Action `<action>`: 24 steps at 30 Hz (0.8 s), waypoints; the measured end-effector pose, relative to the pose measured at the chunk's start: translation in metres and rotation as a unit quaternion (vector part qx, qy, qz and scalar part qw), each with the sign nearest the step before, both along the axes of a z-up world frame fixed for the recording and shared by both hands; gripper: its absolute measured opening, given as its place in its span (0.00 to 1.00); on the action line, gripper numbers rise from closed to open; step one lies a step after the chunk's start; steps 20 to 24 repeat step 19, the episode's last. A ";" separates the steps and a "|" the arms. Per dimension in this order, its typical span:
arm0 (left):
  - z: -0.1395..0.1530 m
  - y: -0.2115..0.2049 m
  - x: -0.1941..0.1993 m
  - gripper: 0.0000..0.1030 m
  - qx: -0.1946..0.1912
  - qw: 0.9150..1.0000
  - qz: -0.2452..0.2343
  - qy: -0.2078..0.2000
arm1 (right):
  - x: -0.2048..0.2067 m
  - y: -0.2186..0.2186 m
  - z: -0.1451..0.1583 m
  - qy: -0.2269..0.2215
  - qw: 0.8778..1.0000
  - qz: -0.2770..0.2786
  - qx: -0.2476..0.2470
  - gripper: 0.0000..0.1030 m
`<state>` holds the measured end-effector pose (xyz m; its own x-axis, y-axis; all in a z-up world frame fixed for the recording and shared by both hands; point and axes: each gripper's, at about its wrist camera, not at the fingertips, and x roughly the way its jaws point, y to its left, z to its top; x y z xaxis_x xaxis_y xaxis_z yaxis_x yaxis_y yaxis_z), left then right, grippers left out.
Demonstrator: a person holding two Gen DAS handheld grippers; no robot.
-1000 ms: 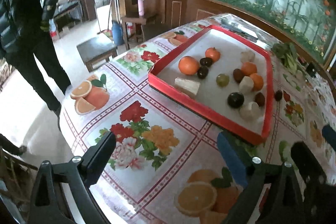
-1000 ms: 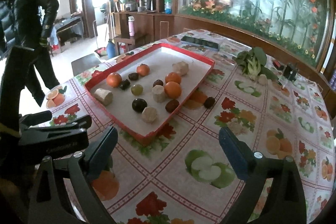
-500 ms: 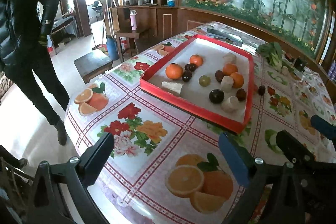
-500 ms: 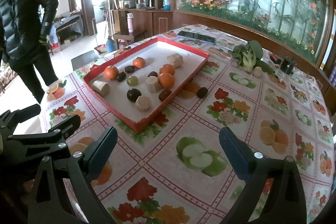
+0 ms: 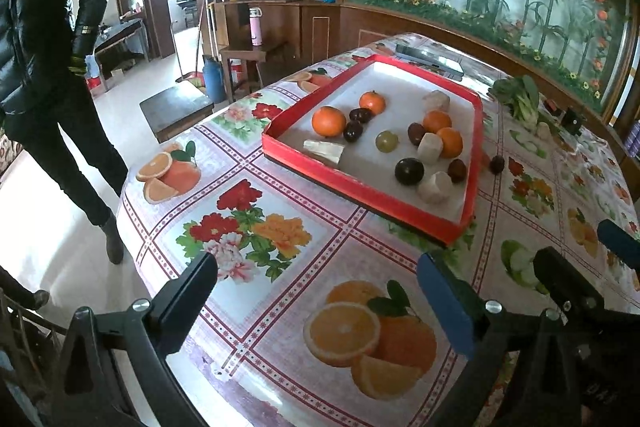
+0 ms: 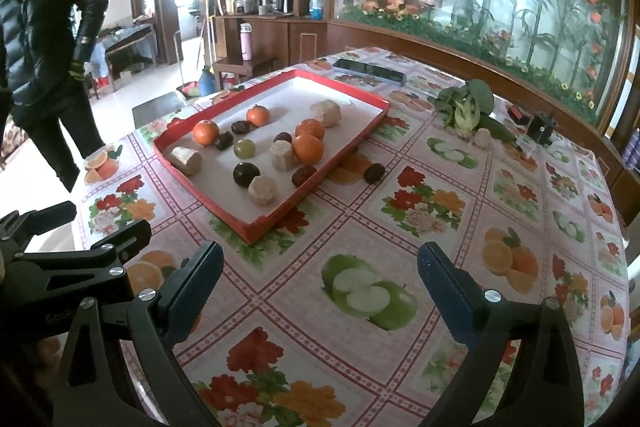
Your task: Organize fruits
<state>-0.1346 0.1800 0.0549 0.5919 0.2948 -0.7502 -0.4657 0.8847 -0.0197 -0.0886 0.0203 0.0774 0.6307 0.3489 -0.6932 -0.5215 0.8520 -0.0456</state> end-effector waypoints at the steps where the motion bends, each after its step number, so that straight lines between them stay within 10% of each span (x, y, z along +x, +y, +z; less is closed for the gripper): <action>1: 0.000 0.000 0.000 0.98 0.000 1.000 0.000 -0.001 | 0.001 0.000 0.000 0.001 1.000 0.000 -0.001 0.95; 24: 0.003 0.003 0.008 0.99 0.028 1.000 0.004 -0.007 | 0.009 0.002 -0.007 0.015 1.000 -0.016 -0.008 0.96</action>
